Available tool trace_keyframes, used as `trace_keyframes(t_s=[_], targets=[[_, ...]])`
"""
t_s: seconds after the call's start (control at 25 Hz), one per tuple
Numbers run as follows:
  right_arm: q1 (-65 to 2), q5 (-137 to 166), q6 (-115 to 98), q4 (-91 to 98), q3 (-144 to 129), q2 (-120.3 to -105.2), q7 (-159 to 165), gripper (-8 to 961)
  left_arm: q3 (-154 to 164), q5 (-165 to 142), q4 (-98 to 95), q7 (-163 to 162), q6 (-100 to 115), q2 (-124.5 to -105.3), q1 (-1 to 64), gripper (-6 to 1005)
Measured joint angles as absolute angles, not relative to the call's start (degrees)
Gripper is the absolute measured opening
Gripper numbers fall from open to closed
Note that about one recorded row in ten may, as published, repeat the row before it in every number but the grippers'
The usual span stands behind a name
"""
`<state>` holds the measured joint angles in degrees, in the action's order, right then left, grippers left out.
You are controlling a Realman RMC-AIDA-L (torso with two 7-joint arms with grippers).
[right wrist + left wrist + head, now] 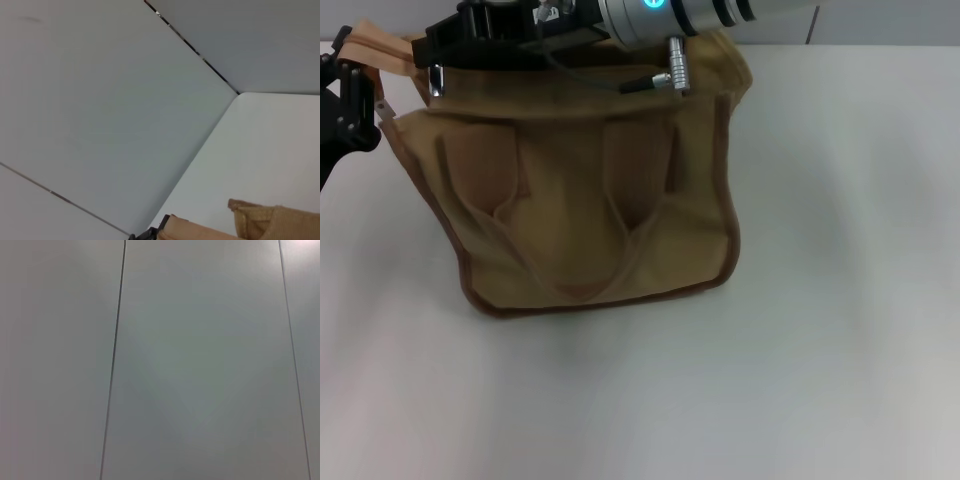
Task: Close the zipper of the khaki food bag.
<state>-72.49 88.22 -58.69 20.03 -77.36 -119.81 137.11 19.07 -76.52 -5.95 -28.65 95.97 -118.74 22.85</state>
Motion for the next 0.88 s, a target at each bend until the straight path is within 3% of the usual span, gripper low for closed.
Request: trace_keyframes(t_s=[0.88], targets=[[-74.67,87.87,-58.9,20.69,-80.13,-119.89,135.84,341,19.1,-76.45,-5.98,-28.79,96.13,-118.74,22.67,19]])
